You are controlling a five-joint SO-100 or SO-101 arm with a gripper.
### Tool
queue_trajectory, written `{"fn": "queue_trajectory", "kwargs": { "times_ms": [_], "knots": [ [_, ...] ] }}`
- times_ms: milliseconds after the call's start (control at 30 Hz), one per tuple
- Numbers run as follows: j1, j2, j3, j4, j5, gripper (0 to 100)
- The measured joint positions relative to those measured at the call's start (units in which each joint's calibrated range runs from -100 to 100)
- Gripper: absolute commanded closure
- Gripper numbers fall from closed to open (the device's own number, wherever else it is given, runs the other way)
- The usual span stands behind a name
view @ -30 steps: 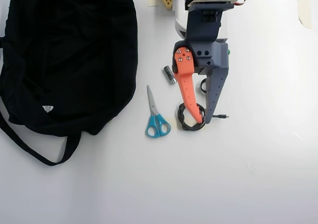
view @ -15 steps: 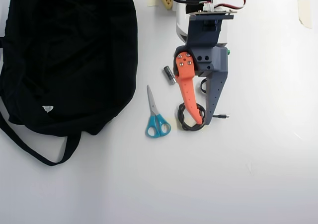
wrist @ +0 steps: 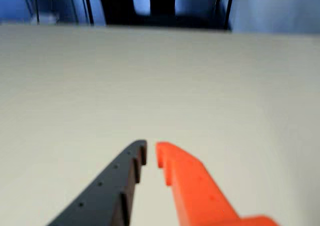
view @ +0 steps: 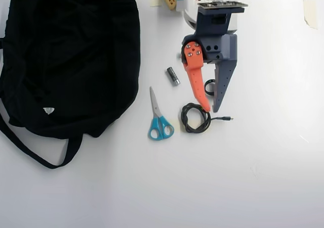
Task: Put the green marker into the black bag
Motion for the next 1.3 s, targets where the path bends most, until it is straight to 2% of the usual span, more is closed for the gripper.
{"fn": "queue_trajectory", "kwargs": {
  "times_ms": [300,700,967,1300],
  "knots": [
    [-0.07,-2.82,0.00,18.89,0.00,98],
    [-3.31,-5.48,0.00,37.87,-0.05,98],
    [-4.04,-5.48,0.00,45.34,-0.29,98],
    [-6.10,-5.81,2.91,50.15,-3.91,98]
  ]
}}
